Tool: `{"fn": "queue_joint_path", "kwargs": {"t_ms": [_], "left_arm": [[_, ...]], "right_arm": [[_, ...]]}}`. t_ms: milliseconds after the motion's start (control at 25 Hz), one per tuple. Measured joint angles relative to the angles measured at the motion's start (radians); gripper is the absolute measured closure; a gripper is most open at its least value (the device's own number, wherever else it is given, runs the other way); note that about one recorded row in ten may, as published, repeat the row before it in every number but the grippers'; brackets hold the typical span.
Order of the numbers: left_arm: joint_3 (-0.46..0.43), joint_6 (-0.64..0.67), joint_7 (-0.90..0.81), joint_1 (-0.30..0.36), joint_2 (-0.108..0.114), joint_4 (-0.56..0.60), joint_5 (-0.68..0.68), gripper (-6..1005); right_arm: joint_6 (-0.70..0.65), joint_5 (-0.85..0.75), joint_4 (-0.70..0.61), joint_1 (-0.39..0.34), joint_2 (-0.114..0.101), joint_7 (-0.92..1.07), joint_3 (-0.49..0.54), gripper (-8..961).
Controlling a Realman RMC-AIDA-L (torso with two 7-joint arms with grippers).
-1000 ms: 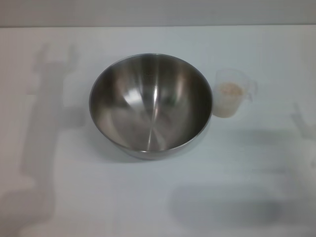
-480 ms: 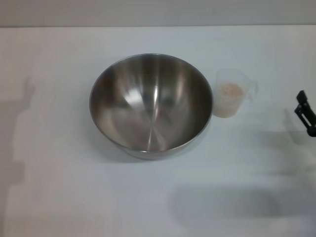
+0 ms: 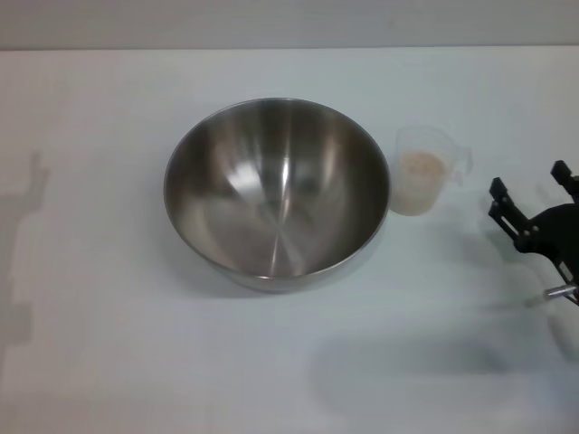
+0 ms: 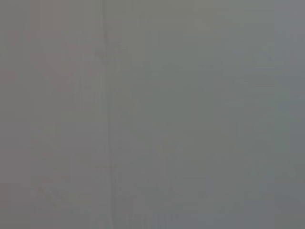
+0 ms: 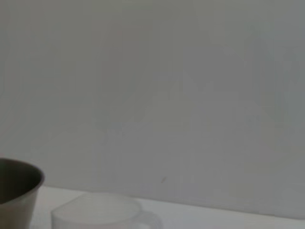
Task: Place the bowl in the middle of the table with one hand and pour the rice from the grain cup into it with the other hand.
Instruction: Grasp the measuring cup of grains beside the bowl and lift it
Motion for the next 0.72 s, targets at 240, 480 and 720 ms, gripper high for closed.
{"fn": "queue_joint_path", "kwargs": {"t_ms": [240, 480, 720], "left_arm": [[0.002, 0.006, -0.001, 0.004, 0.000, -0.008, 0.006, 186], [0.004, 0.012, -0.001, 0.013, 0.000, -0.009, 0.007, 186], [0.005, 0.029, -0.001, 0.023, 0.000, -0.012, 0.007, 187]], "right_arm": [[0.047, 0.002, 0.004, 0.029, 0.000, 0.000, -0.004, 114], [0.059, 0.006, 0.004, 0.049, 0.000, 0.000, -0.001, 113], [0.069, 0.006, 0.005, 0.062, 0.000, 0.000, -0.004, 113]]}}
